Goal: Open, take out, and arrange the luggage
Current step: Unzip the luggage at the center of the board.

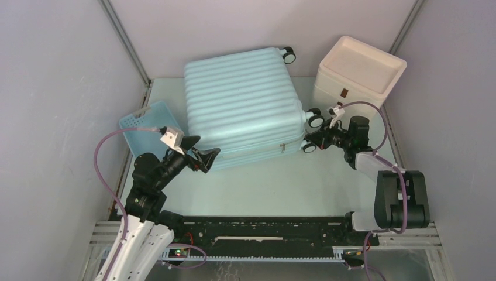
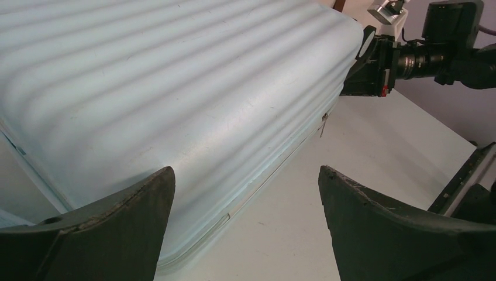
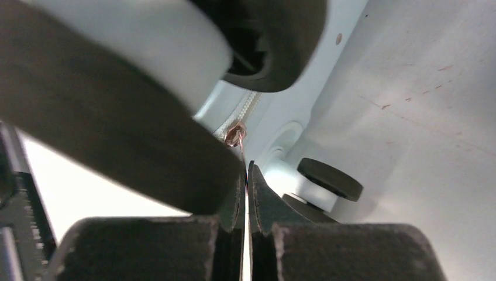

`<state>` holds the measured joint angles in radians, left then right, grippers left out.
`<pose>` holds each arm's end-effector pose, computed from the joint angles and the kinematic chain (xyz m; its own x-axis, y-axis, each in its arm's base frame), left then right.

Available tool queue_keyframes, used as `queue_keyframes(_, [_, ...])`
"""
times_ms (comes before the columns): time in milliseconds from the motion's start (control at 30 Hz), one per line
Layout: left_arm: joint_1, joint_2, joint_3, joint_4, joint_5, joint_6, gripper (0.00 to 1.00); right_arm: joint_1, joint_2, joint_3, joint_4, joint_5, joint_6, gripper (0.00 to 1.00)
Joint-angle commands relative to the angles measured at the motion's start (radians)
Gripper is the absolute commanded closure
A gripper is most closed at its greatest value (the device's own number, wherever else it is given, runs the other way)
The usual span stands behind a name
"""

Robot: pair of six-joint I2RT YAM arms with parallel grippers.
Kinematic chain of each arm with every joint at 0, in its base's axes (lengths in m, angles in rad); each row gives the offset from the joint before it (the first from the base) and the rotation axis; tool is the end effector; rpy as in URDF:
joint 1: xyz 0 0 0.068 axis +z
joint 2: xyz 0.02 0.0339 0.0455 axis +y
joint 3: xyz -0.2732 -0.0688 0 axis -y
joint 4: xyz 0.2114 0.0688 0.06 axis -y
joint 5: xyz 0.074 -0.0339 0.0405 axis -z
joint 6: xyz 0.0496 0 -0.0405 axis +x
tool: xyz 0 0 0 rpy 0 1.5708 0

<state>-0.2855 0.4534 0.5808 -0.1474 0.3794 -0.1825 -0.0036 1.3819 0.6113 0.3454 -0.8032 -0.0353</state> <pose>0.0874 -0.0448 0.3171 -0.1308 -0.1373 -0.9819 0.6032 0.7750 -0.1887 0.2611 0.0348 0.2329 -0.3892 -0.0231 -0.9209 -0.6672 0.6964 0.2645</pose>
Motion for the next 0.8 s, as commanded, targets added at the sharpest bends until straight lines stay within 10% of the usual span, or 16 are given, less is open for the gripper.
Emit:
queue_keyframes(0, [-0.013, -0.006, -0.029, 0.055, 0.043, 0.029, 0.03, -0.103, 0.06, 0.053, 0.185, -0.115, 0.194, 1.0])
queue_keyframes(767, [-0.173, 0.049, 0.052, 0.116, -0.009, 0.033, 0.05, -0.078, 0.34, 0.545, -0.519, -0.28, -0.15, 1.0])
